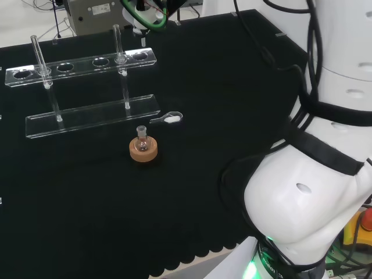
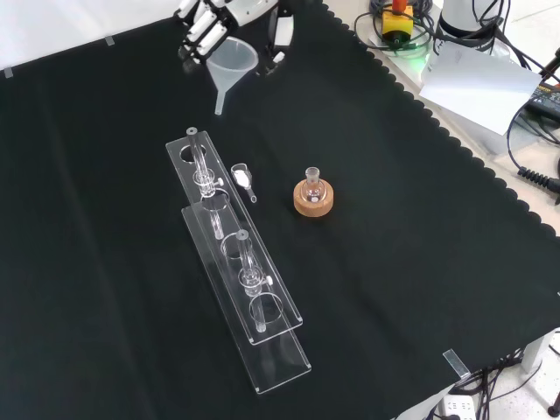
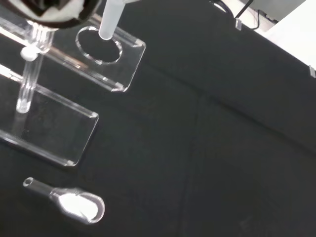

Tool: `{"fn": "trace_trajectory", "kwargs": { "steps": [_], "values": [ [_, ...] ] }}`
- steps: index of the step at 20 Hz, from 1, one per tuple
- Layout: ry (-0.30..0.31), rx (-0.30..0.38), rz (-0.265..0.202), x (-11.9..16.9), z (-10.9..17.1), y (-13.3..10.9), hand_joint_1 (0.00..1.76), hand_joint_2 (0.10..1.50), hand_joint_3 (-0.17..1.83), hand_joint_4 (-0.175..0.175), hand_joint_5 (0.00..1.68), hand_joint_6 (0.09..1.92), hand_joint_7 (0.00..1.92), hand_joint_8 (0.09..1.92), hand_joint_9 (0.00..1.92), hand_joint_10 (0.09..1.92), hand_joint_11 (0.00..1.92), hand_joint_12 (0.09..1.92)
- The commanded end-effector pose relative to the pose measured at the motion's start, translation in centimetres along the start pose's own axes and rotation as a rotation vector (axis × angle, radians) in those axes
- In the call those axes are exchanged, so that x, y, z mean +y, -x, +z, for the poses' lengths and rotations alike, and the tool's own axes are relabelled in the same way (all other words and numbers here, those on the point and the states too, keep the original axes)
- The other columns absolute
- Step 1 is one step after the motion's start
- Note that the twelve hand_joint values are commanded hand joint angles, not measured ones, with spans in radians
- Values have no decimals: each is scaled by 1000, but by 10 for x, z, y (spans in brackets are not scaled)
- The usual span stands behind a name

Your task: Place the funnel on the round-bottom flask.

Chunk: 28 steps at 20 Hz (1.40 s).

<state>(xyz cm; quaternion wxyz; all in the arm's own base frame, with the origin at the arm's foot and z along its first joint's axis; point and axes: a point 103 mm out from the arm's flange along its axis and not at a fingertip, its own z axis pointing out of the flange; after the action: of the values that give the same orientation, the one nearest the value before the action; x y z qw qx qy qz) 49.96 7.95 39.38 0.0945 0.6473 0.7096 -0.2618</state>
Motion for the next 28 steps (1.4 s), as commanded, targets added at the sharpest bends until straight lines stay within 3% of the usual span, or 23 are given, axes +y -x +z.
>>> {"fn": "trace_trajectory", "kwargs": {
  "steps": [1, 10, 17, 28],
  "values": [
    [-40, 9, 38, -55, 15, -28, 856, 655, 712, 20, 636, 485, 614, 558, 1009, 384, 599, 1274],
    [-99, 22, 16, -75, 52, -53, 853, 655, 716, 19, 631, 501, 615, 559, 1009, 384, 599, 1274],
    [-149, 41, 3, -75, 83, -57, 850, 655, 720, 19, 627, 511, 616, 560, 1009, 385, 599, 1274],
    [-184, 54, -34, -78, 98, -86, 848, 654, 728, 15, 622, 528, 620, 563, 1009, 387, 624, 1262]
  ]
}}
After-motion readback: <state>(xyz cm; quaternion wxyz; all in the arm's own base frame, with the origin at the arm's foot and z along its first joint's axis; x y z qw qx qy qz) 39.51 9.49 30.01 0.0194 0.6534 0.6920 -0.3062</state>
